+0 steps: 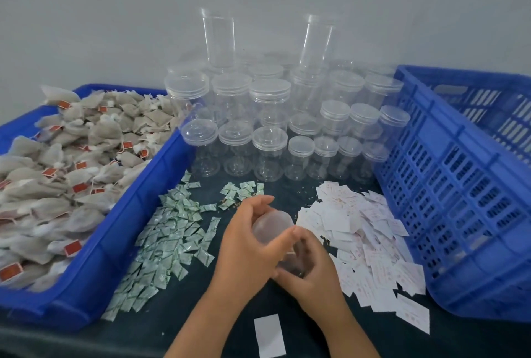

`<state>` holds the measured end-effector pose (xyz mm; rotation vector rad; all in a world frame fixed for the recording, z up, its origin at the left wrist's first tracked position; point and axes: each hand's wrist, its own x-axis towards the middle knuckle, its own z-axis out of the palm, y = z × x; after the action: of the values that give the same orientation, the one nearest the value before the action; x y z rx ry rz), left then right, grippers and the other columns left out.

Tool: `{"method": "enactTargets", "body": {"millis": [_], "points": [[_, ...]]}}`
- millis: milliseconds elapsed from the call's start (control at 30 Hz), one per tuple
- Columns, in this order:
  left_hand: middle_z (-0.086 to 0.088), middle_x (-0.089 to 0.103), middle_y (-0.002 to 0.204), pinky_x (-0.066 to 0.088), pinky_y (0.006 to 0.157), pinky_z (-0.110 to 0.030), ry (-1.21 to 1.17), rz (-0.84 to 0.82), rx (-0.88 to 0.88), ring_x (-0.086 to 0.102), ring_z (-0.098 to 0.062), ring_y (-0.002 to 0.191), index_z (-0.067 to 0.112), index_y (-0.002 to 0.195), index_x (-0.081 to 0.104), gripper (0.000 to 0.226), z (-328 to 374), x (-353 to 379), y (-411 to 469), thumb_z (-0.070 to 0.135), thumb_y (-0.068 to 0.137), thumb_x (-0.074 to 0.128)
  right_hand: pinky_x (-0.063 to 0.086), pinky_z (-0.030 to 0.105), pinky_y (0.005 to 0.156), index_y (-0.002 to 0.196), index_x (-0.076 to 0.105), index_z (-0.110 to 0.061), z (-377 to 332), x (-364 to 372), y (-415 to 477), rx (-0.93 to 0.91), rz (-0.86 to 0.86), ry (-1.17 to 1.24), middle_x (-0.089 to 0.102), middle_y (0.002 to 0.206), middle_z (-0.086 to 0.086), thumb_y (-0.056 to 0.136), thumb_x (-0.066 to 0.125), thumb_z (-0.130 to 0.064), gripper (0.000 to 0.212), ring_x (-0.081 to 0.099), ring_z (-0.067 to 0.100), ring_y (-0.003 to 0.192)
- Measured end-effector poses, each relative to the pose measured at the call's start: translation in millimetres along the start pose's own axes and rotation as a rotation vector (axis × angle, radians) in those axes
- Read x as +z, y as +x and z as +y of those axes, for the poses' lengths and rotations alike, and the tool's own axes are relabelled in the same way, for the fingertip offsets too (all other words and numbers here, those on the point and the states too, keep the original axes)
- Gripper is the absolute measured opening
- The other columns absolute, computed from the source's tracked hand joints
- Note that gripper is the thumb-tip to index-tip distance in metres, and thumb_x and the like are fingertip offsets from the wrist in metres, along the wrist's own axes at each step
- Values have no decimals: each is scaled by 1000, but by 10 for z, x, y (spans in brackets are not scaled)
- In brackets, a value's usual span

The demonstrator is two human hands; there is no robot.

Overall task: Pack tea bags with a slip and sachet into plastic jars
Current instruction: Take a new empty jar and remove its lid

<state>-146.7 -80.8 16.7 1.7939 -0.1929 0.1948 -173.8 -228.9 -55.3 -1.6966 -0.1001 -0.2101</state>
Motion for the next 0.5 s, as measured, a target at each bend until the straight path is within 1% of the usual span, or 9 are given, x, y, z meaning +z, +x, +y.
{"method": "enactTargets", "body": {"millis": [67, 133, 233, 267, 333, 367, 433, 467, 500], "points": [[30, 59, 117, 42, 88, -5, 53, -61, 23, 58, 5, 115, 49, 121, 57, 62, 14, -64, 10, 68, 66, 76, 62, 52, 91, 134, 62, -33, -23, 13, 10, 16, -24, -18, 72, 128, -1, 78, 96, -48, 68, 74, 25, 113], [27, 55, 121, 41, 89, -5, 176, -159, 81, 54, 4, 120, 50, 125, 58, 64, 9, -137, 39, 70, 67, 78, 64, 51, 86, 138, 58, -41, -39, 34, 20, 54, -43, -63, 72, 129, -6, 74, 96, -56, 76, 75, 21, 107], [26, 48, 120, 43, 88, -13, 405, -319, 145, 50, 4, 118, 53, 130, 61, 59, -3, -224, 104, 73, 76, 72, 65, 47, 84, 136, 54, -49, -3, 59, 14, 99, -136, -100, 74, 123, -7, 70, 100, -51, 81, 76, 19, 102], [25, 47, 116, 44, 87, -16, 508, -311, 178, 50, 4, 115, 51, 128, 63, 54, -9, -229, 112, 75, 80, 67, 65, 40, 82, 131, 54, -52, 9, 67, 4, 89, -145, -126, 74, 120, -10, 70, 99, -48, 75, 76, 16, 101], [21, 48, 107, 45, 83, -22, 701, -219, 223, 50, 1, 105, 46, 118, 67, 49, 8, -207, 99, 79, 86, 51, 57, 19, 76, 116, 56, -55, 3, 85, -9, 20, -107, -220, 72, 110, -17, 73, 92, -45, 58, 72, 7, 96], [18, 49, 103, 46, 81, -24, 779, -169, 208, 51, -1, 100, 42, 112, 66, 51, 33, -175, 81, 81, 89, 43, 52, 14, 73, 112, 56, -54, -6, 92, -14, -29, -74, -272, 70, 107, -18, 74, 90, -42, 53, 70, 5, 94], [12, 53, 97, 47, 80, -29, 895, -101, 120, 56, -9, 96, 33, 102, 66, 65, 93, -118, 44, 83, 92, 25, 50, 15, 74, 117, 58, -51, -12, 107, -22, -127, 8, -411, 66, 108, -20, 77, 91, -31, 56, 66, 5, 95], [10, 57, 96, 47, 79, -31, 928, -102, 46, 61, -13, 96, 30, 97, 64, 74, 118, -121, 37, 85, 89, 16, 52, 17, 78, 124, 61, -44, -16, 119, -22, -201, 73, -510, 65, 110, -20, 77, 92, -25, 60, 65, 6, 97], [7, 61, 94, 46, 76, -34, 943, -130, -39, 64, -17, 95, 28, 92, 61, 80, 135, -148, 47, 88, 84, 8, 55, 24, 82, 129, 64, -31, -5, 132, -26, -286, 127, -600, 65, 113, -17, 77, 91, -21, 60, 65, 7, 101]]}}
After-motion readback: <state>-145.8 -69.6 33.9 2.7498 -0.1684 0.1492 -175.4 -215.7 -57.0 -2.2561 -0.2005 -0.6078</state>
